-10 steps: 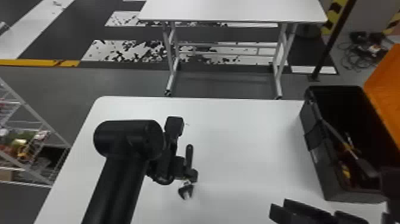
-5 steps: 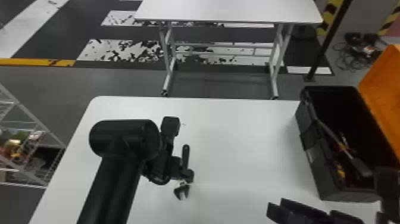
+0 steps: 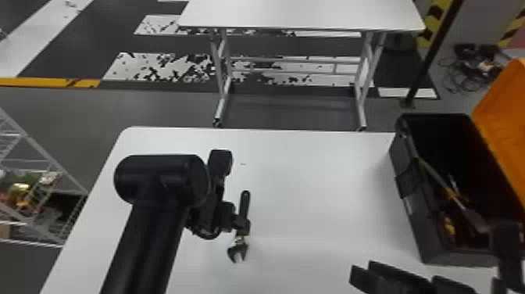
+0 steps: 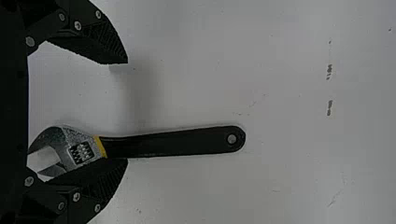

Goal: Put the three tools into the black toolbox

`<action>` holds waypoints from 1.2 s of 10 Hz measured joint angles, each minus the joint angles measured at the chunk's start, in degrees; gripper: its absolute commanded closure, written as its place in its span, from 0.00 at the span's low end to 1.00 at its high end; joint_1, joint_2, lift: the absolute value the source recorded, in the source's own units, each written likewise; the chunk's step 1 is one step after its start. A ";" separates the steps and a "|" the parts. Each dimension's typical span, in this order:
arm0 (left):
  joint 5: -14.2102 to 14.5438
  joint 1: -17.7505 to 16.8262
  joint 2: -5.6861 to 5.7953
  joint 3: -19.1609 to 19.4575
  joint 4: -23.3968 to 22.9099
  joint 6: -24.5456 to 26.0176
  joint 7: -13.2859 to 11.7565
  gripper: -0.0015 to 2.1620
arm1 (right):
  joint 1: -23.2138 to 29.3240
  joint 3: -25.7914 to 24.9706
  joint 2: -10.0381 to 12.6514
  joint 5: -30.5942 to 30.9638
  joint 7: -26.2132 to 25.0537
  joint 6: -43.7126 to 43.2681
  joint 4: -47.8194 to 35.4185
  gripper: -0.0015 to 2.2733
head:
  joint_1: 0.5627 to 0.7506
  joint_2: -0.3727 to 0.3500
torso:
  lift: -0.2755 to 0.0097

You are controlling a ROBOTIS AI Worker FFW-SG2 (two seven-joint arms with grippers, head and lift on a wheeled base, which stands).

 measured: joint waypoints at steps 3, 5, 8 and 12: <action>-0.93 -0.53 0.00 0.04 -0.21 0.00 -0.49 0.13 | -0.13 0.56 0.06 0.00 -0.27 0.01 0.15 0.03 | 0.70 0.64 | 0.79; 0.88 -0.81 0.00 -1.28 -0.71 0.00 0.33 0.13 | -0.20 0.90 0.07 0.03 -0.50 0.12 0.00 0.03 | 0.70 0.62 | 0.79; 3.33 -0.91 0.00 -1.94 0.50 0.00 0.63 0.13 | 0.69 0.12 0.06 -0.06 0.09 0.16 -0.25 0.03 | 0.70 0.57 | 0.79; 3.06 -1.15 0.00 -1.63 2.48 0.00 0.46 0.25 | 1.04 -1.00 -0.02 -1.03 0.53 0.14 -0.06 0.03 | 0.70 0.56 | 0.79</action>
